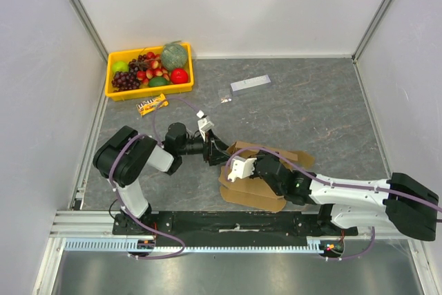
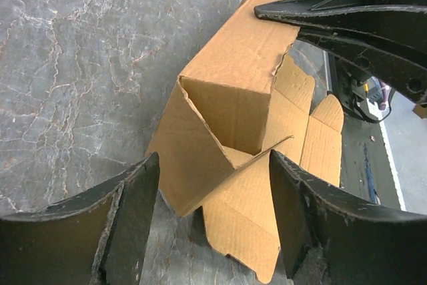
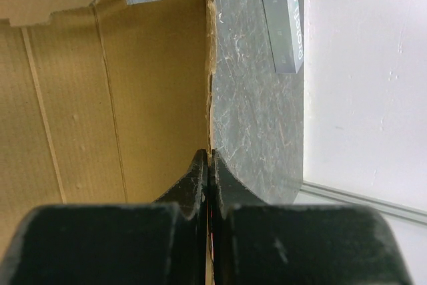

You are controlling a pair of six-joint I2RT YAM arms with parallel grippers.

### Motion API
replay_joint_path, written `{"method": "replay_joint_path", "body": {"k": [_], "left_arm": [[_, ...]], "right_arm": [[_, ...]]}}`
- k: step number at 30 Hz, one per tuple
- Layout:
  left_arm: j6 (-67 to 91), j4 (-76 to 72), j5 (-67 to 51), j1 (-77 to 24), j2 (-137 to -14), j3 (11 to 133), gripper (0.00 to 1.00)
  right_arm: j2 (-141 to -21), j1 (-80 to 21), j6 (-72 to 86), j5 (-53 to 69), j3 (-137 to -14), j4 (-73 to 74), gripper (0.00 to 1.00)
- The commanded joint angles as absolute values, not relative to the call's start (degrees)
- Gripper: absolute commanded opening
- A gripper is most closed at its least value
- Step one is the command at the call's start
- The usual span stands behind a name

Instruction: Fold the paper box

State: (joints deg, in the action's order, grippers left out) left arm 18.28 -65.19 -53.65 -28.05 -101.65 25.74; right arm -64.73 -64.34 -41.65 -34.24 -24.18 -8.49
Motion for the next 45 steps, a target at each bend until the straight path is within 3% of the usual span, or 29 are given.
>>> {"method": "replay_joint_path", "body": {"k": [1, 15, 30, 45], "left_arm": [[14.1, -67.9, -50.1, -30.2, -102.5, 25.0, 0.73], [14.9, -74.4, -48.0, -32.3, -102.0, 19.7, 0.73], [11.7, -70.2, -41.3, -35.8, -102.6, 21.3, 0.74], [11.0, -70.2, -24.4, -39.9, -100.2, 18.7, 0.74]], "right_arm": [[-65.6, -65.6, -37.3, -35.9, -26.0, -6.0, 0.00], [-70.0, -69.5, -38.1, -43.1, -25.3, -7.0, 0.00], [-73.4, -77.3, -39.2, -51.8, -23.1, -13.9, 0.01], [-72.6, -82.1, -35.1, -55.6, -21.6, -13.7, 0.17]]}}
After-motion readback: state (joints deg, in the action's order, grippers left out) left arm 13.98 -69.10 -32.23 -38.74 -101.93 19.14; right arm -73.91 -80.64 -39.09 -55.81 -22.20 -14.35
